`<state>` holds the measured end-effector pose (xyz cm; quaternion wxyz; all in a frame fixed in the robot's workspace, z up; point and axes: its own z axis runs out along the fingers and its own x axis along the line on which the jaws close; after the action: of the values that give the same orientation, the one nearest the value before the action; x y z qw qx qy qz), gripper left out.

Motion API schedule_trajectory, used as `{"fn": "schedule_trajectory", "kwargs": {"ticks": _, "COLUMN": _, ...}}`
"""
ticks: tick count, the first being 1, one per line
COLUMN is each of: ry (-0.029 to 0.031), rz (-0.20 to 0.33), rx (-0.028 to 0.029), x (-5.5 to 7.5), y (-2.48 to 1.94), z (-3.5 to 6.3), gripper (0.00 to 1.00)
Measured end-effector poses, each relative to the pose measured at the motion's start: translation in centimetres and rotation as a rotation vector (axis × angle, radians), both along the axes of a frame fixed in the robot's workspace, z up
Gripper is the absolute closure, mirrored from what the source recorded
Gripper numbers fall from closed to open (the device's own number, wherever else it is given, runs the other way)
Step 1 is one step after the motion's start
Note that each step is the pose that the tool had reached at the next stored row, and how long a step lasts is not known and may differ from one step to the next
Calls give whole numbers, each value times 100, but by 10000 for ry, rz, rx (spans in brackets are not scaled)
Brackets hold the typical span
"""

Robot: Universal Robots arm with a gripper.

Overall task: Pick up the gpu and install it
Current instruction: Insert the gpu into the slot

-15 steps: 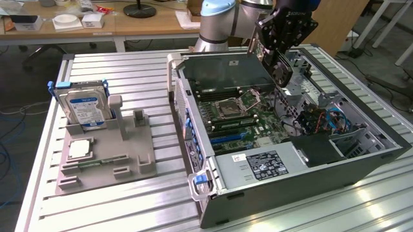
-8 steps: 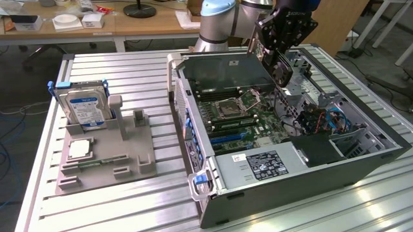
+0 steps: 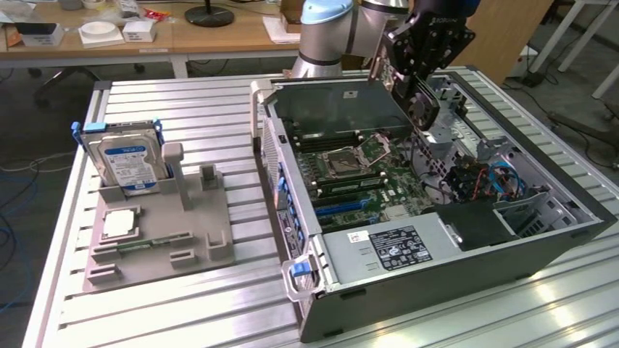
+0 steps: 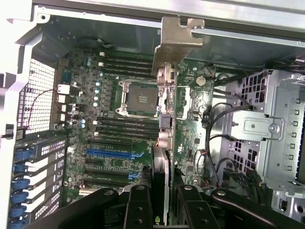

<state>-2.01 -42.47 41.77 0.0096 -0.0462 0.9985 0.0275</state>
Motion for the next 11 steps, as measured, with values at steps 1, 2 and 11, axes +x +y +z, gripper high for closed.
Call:
{"fn": "schedule_trajectory", "kwargs": {"ticks": 1, "ry": 0, "rz": 40, "rx": 5, "x": 0, "y": 0, "z": 0, "gripper": 73}}
{"fn": "schedule_trajectory", "kwargs": {"ticks": 2, "ry": 0, "rz": 81, "rx": 9, "x": 0, "y": 0, "z": 0, "gripper": 73}}
{"fn": "schedule_trajectory", "kwargs": {"ticks": 11, "ry": 0, "rz": 458, "rx": 22, "x": 0, "y": 0, "z": 0, "gripper": 73}}
